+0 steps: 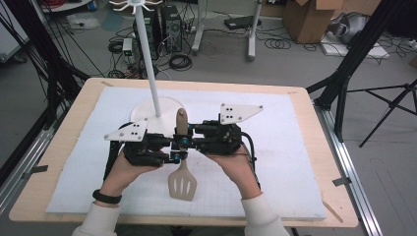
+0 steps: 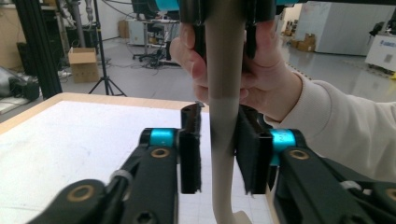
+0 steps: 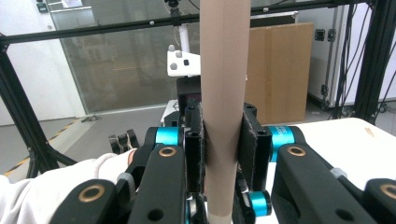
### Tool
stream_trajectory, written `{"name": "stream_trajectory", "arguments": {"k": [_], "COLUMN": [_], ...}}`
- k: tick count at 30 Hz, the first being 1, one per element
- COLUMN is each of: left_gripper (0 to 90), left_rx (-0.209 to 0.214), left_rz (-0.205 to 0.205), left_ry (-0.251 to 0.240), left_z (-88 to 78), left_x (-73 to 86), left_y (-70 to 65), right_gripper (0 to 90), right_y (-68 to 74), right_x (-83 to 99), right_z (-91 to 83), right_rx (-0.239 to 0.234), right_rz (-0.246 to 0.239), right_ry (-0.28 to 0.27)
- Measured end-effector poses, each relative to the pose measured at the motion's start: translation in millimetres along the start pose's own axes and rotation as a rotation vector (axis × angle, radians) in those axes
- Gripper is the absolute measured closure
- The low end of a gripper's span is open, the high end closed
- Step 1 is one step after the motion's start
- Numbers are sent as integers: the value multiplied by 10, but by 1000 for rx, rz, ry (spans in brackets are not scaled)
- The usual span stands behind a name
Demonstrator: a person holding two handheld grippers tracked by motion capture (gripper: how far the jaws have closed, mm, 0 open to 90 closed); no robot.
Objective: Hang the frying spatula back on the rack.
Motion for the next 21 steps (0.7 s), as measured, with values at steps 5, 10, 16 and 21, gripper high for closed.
{"name": "stream_trajectory", "arguments": {"k": [5,10,16,21], "left_gripper": [778,782,782,783], "left_rx": [1,-33,-76,-129], "left_rz": [2,20,22,23], "left_ry": [3,25,-8,-24], "left_z": [-6,-31,-169,-311], "left_x": [3,17,-46,-137], "left_y": [4,28,75,146], "right_gripper": [741,605,454,390], "right_y": [-2,0,-55,-111], "right_x": [1,0,17,114], "right_z": [-4,-21,-170,-330], "right_rx": [-1,42,105,216], "right_rz": [-10,-41,-47,-55], "right_ry": [3,-2,-11,34]}}
Point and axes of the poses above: each handheld gripper's, and its own axes: z roughly forward along the jaws, x roughly out of its underside, y roughly to its left, the point moved 4 cm from there along z, roughly forward along the jaws, and after that the axes turned 7 degrees about x, right-handed, at the moved point
